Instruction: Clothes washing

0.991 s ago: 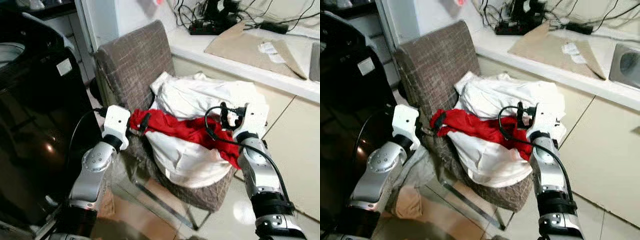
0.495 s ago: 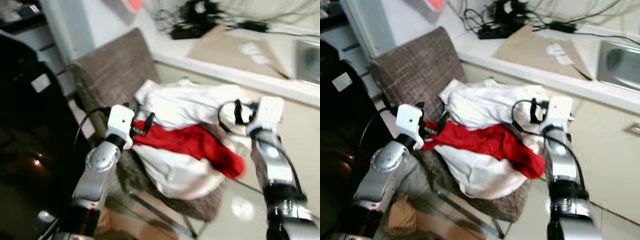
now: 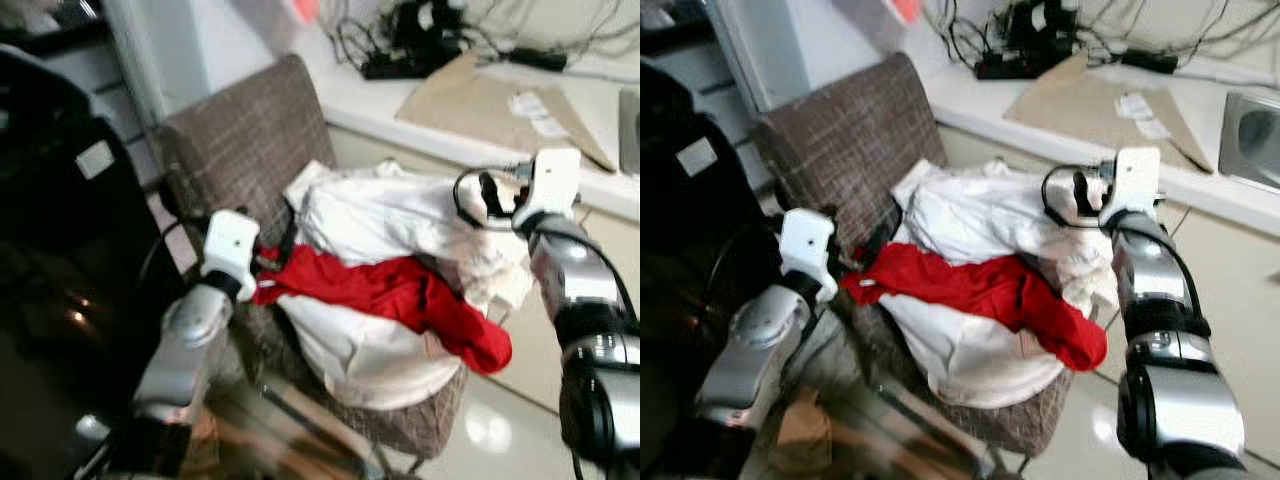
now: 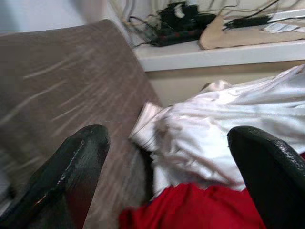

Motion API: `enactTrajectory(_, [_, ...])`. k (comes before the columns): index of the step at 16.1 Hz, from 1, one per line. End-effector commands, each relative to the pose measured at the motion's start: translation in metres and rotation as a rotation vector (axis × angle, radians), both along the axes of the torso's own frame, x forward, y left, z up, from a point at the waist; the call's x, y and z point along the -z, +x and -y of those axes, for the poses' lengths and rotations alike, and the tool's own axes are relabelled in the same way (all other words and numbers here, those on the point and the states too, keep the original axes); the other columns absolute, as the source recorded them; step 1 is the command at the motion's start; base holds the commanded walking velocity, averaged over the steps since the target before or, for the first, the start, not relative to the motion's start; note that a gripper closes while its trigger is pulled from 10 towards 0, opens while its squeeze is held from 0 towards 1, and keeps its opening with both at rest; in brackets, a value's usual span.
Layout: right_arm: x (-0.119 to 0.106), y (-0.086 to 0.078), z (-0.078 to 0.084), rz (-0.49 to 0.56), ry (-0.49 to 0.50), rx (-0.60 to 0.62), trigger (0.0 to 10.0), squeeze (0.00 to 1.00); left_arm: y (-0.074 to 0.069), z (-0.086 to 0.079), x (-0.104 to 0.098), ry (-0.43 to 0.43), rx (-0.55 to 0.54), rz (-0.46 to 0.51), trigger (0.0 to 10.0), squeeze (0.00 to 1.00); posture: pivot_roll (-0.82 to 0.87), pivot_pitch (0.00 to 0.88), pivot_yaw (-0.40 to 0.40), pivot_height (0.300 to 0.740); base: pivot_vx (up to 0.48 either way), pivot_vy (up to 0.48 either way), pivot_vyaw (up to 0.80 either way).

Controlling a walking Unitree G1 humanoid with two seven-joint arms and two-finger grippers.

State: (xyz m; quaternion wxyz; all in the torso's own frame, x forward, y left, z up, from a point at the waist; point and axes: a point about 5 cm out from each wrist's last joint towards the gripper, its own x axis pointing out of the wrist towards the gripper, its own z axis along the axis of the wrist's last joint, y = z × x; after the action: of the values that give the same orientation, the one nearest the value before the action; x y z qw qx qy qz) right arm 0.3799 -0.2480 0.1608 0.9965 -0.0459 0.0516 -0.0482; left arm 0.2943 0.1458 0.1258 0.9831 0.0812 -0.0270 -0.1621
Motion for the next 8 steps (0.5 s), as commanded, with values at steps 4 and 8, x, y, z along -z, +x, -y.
enactTrajectory(4, [0.005, 0.005, -0.004, -0.036, -0.006, 0.005, 10.0, 0.00, -0.014, -0.018, -0.004, 0.056, -0.009, -0.024, 10.0, 0.00, 0.00, 0.076, 0.040, 0.727, 0.000, 0.000, 0.00])
enactTrajectory(8, [0.019, 0.005, -0.008, -0.092, 0.103, 0.083, 10.0, 0.00, -0.033, -0.041, -0.010, 0.120, -0.039, -0.059, 10.0, 0.00, 0.09, 0.133, 0.079, 0.727, 0.000, 0.000, 0.00])
